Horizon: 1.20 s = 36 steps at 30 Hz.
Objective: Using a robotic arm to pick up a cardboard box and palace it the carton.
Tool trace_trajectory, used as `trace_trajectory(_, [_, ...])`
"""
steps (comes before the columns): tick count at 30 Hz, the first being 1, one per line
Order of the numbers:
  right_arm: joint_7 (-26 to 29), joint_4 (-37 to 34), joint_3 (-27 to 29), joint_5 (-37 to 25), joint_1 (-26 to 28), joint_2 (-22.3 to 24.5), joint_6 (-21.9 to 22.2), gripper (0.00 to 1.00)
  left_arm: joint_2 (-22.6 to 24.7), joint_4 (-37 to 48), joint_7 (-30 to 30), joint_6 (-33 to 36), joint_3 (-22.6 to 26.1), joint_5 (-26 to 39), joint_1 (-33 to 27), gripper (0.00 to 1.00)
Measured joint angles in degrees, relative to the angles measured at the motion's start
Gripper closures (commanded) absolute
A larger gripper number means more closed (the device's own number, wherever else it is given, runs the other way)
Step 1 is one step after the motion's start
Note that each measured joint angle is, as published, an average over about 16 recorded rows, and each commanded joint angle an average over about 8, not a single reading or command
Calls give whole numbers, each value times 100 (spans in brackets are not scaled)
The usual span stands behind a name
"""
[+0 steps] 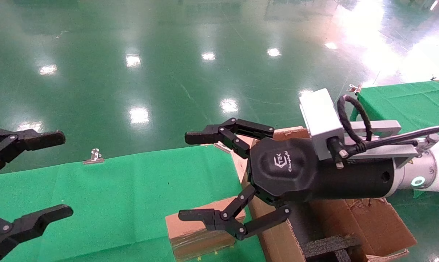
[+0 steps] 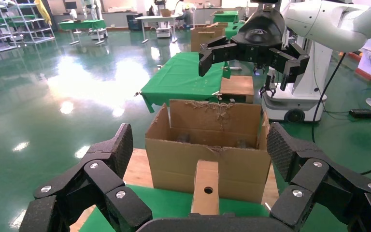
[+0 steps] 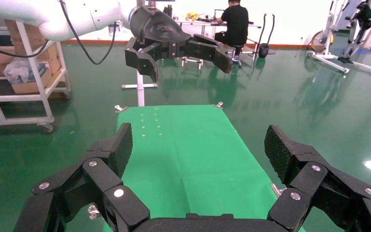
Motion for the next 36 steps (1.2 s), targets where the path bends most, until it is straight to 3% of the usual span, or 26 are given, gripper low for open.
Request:
trace_trajectory(13, [0, 0, 0, 0, 0, 0, 0, 0, 0, 0, 0, 0, 0, 0, 0, 3])
trace_trajectory(21, [1, -1, 1, 2, -1, -2, -1, 0, 0, 0, 0, 0, 0, 0, 0, 100])
trace_trajectory(29, [26, 9, -102, -228, 110, -13, -21, 0, 0, 0, 0, 0, 0, 0, 0, 100])
trace_trajectory(36, [127, 30, -494, -1055, 545, -156, -101, 0, 0, 0, 0, 0, 0, 0, 0, 100])
